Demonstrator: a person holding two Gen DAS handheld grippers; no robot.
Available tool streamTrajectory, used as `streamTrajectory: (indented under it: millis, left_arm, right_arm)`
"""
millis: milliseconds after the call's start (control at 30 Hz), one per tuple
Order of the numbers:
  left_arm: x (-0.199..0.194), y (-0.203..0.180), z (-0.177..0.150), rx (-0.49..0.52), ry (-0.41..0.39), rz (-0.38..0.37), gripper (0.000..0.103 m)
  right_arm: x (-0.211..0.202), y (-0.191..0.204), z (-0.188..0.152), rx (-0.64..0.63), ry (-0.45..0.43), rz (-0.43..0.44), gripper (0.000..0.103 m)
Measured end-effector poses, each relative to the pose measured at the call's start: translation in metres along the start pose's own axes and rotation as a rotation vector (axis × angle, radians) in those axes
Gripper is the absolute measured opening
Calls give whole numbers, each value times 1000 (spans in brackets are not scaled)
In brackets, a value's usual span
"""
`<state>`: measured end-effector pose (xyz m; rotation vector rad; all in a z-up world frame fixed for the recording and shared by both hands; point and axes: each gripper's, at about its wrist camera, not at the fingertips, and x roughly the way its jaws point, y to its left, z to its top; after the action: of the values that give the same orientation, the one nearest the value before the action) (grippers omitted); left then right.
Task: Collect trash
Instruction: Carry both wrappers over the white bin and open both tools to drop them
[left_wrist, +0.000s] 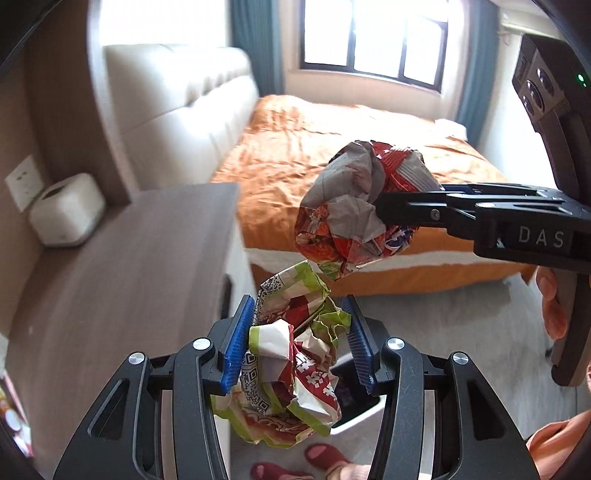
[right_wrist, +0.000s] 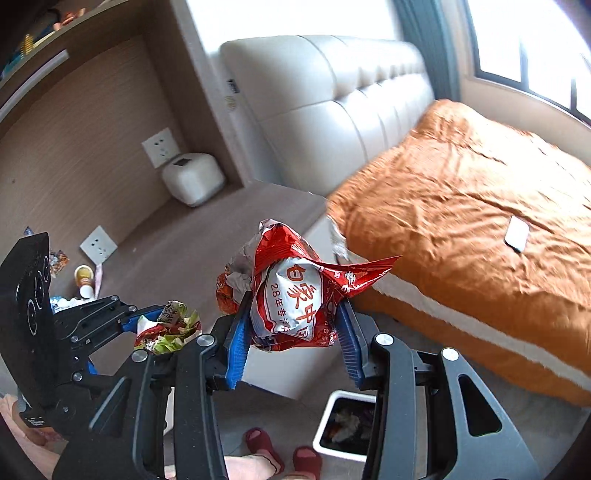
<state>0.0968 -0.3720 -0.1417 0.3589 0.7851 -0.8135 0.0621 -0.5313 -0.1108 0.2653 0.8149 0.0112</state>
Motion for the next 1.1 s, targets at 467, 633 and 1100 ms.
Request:
streamTrajectory:
  millis: [467,633,1100]
  left_arm:
    - [105,-85,-71,185,174,-234,48]
    - [164,-94,-111,197,237,-266,48]
    - [318,-77,-226,107,361,-314,98]
  right_arm:
    - [51,-67,-94,167,195,-84,44]
    - [104,-94,-133,240,272,-78,44]
    - [252,-148,-262,293,501,-111,99]
